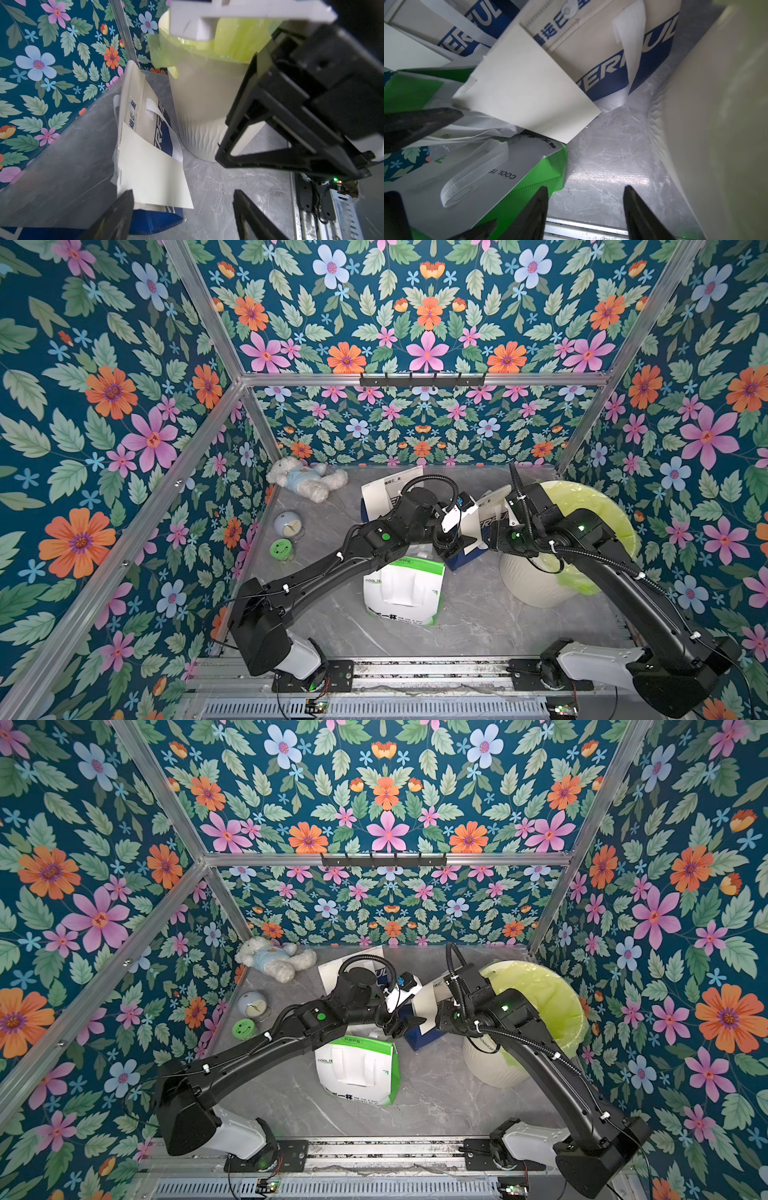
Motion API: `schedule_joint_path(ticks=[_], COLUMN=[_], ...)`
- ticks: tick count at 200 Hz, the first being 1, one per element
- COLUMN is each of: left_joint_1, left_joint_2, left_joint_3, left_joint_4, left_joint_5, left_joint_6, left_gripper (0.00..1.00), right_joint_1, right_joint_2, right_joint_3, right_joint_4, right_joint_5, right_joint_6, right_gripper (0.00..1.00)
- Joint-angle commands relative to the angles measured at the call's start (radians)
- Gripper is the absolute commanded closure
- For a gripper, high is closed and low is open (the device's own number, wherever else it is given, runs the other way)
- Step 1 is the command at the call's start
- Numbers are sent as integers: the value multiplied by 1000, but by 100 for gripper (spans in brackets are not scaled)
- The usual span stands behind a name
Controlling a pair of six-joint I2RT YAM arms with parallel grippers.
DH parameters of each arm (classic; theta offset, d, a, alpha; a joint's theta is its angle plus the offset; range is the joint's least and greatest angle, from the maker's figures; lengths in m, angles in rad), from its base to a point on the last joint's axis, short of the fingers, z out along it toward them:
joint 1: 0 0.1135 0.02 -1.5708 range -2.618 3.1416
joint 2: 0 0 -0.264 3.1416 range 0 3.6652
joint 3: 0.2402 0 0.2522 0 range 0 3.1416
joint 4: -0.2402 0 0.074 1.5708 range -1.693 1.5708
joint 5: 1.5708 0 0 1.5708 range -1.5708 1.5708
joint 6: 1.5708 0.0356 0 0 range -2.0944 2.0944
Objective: Shred takeout receipts and throw away
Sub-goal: Move the trash bin to the center of the board, then tear off the takeout receipt from the takeout bag.
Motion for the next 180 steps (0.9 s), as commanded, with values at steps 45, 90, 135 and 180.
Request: schedule_joint_path(ticks=[45,90,135,180], left_joint_1=[36,76,112,131], left_joint_2=[54,10,-93,-54], left_joint_3=[33,-8,-60,-84], left_joint_4=[-17,29,58,83], left_joint_5=[60,9,-9,182], left_joint_6=[17,-2,10,-16], left_gripper=[41,36,28,27], right_joint_1=[-102,-106,-106,-106], right_joint_2=[35,112,138,192], right_joint_3=[70,148,157,160], right_joint_4=[68,81,140,211], right_joint_5=[-82,-154,-213,-292], right_joint_6=[-177,-220,-219,-220], right_gripper=[30,24,24,28])
